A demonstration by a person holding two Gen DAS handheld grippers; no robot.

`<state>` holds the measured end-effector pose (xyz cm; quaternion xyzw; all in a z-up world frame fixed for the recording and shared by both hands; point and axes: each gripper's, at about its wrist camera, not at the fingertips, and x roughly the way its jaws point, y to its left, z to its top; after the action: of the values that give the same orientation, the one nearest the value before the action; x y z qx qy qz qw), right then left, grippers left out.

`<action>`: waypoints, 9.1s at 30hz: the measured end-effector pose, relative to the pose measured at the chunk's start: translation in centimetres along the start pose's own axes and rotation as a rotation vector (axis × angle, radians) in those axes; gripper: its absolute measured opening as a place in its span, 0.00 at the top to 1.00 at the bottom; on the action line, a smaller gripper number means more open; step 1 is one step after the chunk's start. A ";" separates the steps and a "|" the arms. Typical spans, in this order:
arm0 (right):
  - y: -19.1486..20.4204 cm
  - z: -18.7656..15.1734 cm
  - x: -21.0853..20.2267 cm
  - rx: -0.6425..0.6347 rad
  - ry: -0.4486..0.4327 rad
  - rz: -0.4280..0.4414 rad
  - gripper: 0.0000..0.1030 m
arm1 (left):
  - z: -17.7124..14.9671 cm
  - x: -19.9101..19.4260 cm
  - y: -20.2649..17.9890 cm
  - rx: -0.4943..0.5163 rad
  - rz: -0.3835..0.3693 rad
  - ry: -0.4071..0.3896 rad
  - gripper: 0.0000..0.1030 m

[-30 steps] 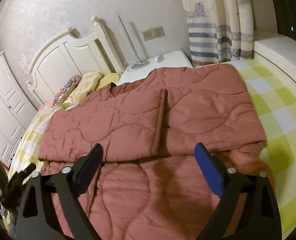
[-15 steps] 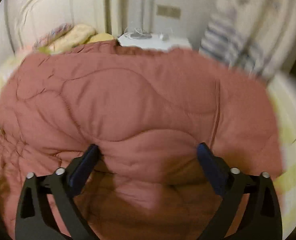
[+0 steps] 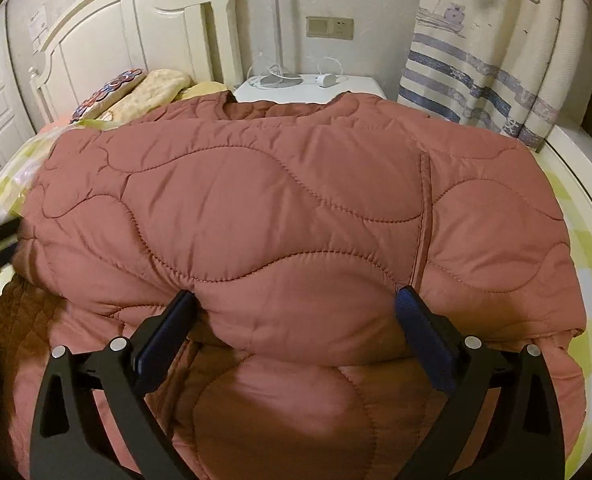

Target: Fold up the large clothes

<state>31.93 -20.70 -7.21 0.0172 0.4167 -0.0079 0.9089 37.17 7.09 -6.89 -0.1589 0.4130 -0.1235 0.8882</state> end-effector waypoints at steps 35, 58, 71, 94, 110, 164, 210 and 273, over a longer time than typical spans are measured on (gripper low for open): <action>-0.5 -0.1 -0.2 0.040 -0.012 0.059 0.05 | 6.8 1.7 -4.9 0.064 -0.091 -0.079 0.03; -0.8 -1.8 -3.6 0.052 -0.049 0.042 0.06 | -9.9 -4.2 -5.3 0.198 0.087 0.047 0.02; -11.2 -9.0 -7.2 0.247 0.084 -0.245 0.04 | -9.9 -3.9 -5.8 0.200 0.081 0.050 0.02; -9.7 -6.1 -5.1 0.260 0.043 -0.184 0.05 | -10.2 -3.8 -6.4 0.238 0.131 0.062 0.02; -1.3 -4.9 -7.0 0.068 -0.013 -0.073 0.05 | -7.4 -4.2 -12.2 0.355 0.191 0.026 0.02; 1.1 5.6 -0.9 0.092 -0.107 -0.105 0.04 | -7.3 0.1 -9.4 0.271 0.177 0.057 0.02; -9.5 -9.4 -6.5 0.216 0.082 -0.173 0.04 | -7.0 -3.4 -4.7 0.103 0.322 -0.093 0.02; -0.7 -19.3 -16.6 -0.088 -0.080 -0.008 0.05 | -21.2 -11.3 -10.1 0.427 0.133 0.014 0.02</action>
<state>6.49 -20.65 -7.28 -0.0247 0.3798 0.0063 0.9247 12.82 -2.10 -8.06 0.0613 0.3929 -0.1506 0.9051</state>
